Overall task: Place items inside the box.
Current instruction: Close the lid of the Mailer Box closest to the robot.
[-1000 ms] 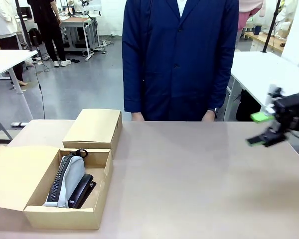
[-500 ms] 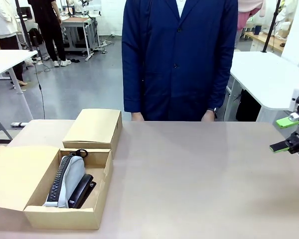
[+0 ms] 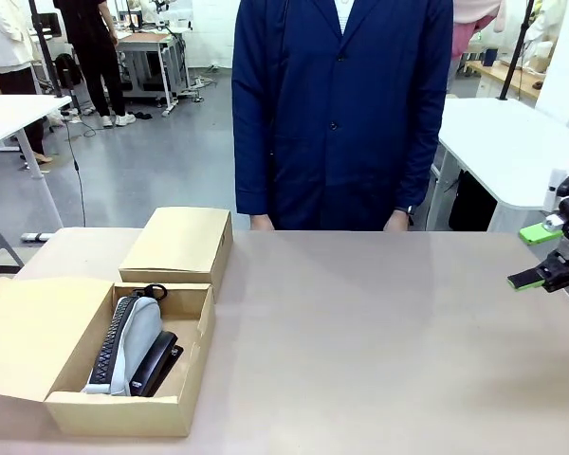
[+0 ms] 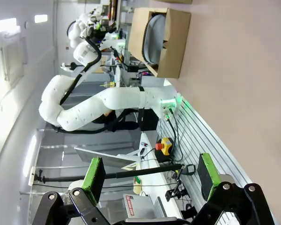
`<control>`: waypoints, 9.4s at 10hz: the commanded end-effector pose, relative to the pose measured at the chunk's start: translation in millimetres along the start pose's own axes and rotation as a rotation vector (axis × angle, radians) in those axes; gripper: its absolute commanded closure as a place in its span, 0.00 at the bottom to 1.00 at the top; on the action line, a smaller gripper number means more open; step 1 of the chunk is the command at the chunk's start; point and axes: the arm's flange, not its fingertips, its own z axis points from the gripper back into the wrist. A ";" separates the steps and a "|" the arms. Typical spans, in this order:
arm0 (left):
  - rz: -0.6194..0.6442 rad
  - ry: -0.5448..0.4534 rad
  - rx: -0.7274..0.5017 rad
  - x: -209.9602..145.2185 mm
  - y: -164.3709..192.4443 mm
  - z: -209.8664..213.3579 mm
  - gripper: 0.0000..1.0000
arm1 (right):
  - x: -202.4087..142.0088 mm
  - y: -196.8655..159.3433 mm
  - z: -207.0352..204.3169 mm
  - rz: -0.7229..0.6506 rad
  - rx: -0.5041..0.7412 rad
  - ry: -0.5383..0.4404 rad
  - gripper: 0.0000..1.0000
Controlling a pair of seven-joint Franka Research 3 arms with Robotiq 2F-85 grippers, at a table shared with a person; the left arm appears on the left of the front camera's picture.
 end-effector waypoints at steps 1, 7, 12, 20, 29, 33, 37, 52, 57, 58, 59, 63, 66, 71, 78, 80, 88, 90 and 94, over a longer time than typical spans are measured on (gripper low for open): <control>-0.018 -0.019 -0.023 0.9 -0.5 -0.6 0.00 | 3.6 -2.1 -1.1 0.016 0.002 -0.010 0.00; -0.904 0.193 -0.081 21.2 -45.8 -5.0 0.00 | 3.6 -2.1 -1.1 0.016 0.002 -0.010 0.00; -0.956 0.325 -0.092 40.2 -62.4 -40.7 0.00 | 3.6 -2.1 -1.1 0.016 0.002 -0.010 0.00; -1.323 0.456 0.207 60.6 5.1 -71.2 0.00 | 3.6 -2.1 -1.1 0.016 0.002 -0.010 0.00; -1.400 0.702 0.139 89.8 122.1 -19.1 0.00 | 3.6 -2.1 -1.1 0.016 0.002 -0.010 0.00; -1.375 0.723 -0.068 49.9 135.4 -52.2 0.00 | 3.6 -2.1 -1.1 0.016 0.002 -0.010 0.00; -1.386 0.557 -0.503 14.1 115.3 -59.1 0.00 | 3.6 -2.1 -1.1 0.016 0.002 -0.010 0.00; -1.325 0.402 -0.740 -132.6 -47.1 -166.5 0.00 | 3.6 -2.1 -1.1 0.016 0.002 -0.010 0.00; -1.168 0.187 -0.717 -71.5 -28.0 -151.9 0.00 | 3.6 -2.1 -1.1 0.016 0.002 -0.010 0.00; -1.167 0.079 -0.692 -84.6 -33.5 -155.7 0.00 | 3.6 -2.1 -1.1 0.016 0.002 -0.010 0.00; -1.196 0.063 -0.672 -102.3 -43.2 -165.8 0.00 | 3.6 -2.1 -1.1 0.016 0.002 -0.010 0.00; -1.272 0.168 -0.748 -157.0 -76.1 -212.7 0.00 | 3.6 -2.1 -1.1 0.016 0.002 -0.010 0.00; -1.320 0.359 -0.768 -206.4 -77.9 -247.0 0.00 | 3.6 -2.1 -1.1 0.016 0.002 -0.010 0.00; -1.473 0.516 -0.636 -260.6 -47.4 -277.1 0.00 | 3.6 -2.1 -1.1 0.016 0.002 -0.010 0.00; -1.453 0.493 -0.626 -256.3 -44.4 -276.2 0.00 | 3.6 -2.1 -1.1 0.016 0.002 -0.010 0.00; -1.331 0.457 -0.661 -216.9 -75.0 -242.1 0.00 | 3.6 -2.1 -1.1 0.016 0.002 -0.010 0.00; -0.308 0.342 -0.410 -68.4 -93.0 -115.0 0.00 | 3.6 -2.1 -1.1 0.016 0.002 -0.010 0.00; -0.003 0.313 -0.370 -47.1 -63.0 -132.4 0.00 | 3.6 -2.1 -1.1 0.016 0.002 -0.010 0.00; -0.490 0.466 -0.376 -60.9 -82.6 -104.2 0.00 | 3.6 -2.1 -1.1 0.016 0.002 -0.010 0.00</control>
